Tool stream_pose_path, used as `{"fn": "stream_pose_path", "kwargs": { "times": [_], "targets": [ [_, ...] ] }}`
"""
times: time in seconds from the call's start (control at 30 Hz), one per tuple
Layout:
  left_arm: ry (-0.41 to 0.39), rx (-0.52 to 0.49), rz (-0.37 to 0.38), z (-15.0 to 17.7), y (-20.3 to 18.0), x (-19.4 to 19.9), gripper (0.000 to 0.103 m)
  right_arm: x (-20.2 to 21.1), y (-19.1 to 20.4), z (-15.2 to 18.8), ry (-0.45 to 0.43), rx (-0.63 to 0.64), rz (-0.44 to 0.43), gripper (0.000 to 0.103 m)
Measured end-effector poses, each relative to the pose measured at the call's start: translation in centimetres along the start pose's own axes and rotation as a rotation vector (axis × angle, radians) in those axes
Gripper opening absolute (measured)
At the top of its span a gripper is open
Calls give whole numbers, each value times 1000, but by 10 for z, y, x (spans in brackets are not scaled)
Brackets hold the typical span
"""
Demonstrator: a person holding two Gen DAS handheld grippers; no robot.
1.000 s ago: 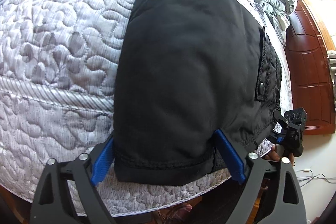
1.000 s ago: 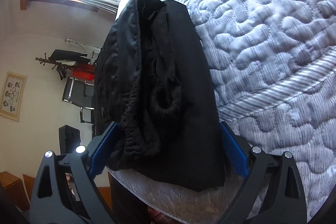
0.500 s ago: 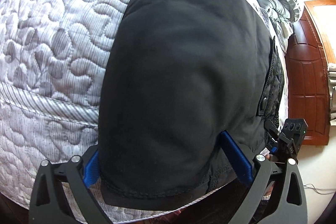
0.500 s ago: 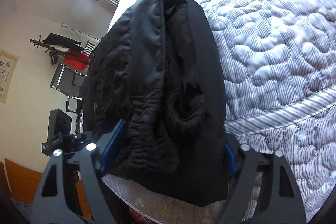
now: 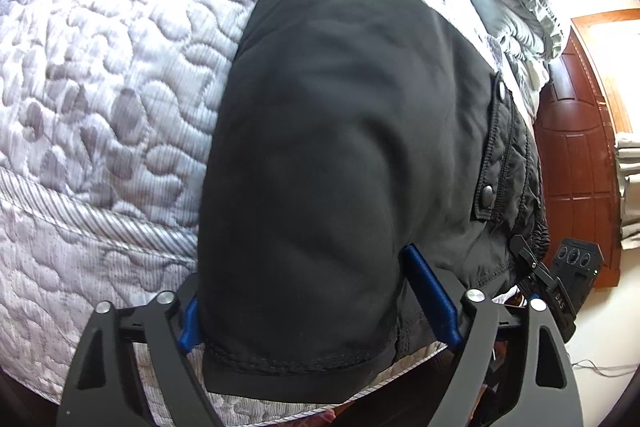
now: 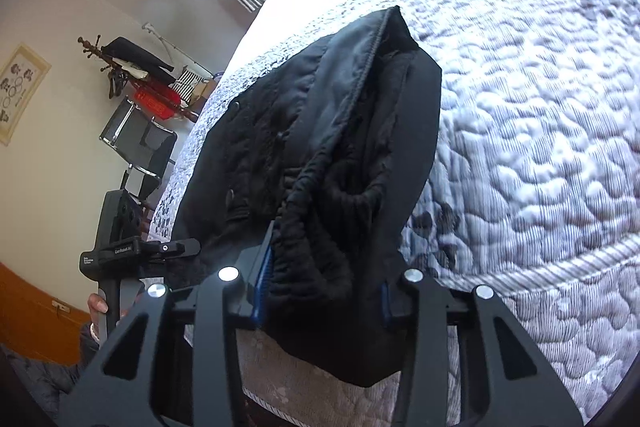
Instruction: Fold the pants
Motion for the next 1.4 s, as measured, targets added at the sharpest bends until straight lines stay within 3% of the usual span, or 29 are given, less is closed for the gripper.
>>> {"fn": "stream_pose_path", "kwargs": {
  "times": [0.23,0.47,0.9,1.1,1.23,1.4],
  "targets": [
    [-48,-13,32,-22,-1,17,69,-9,29,-32,-25,80,5,37],
    [-115,-15,35,-57,-2,32,68,-31,47,-73,-39,140,-8,37],
    [-202,13,-2,-127,7,43,68,-106,29,-140,-9,102,-58,37],
    [-191,-2,-30,-147,16,34,70,-138,14,-156,17,49,-77,37],
    [-142,-13,1,-155,25,22,70,-149,4,-158,25,9,-89,38],
    [-150,-42,13,-157,29,18,68,-158,-2,-158,17,-8,-102,39]
  ]
}}
Point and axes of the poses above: each gripper's, at about its wrist camera, not at the fingertips, and x roughly against the way its jaws point, y to its left, z to its underside, the point moved 5 cm from there along -x, roughly the way its jaws point, and after that the axes turned 5 degrees about x, right-handed, at the moved point
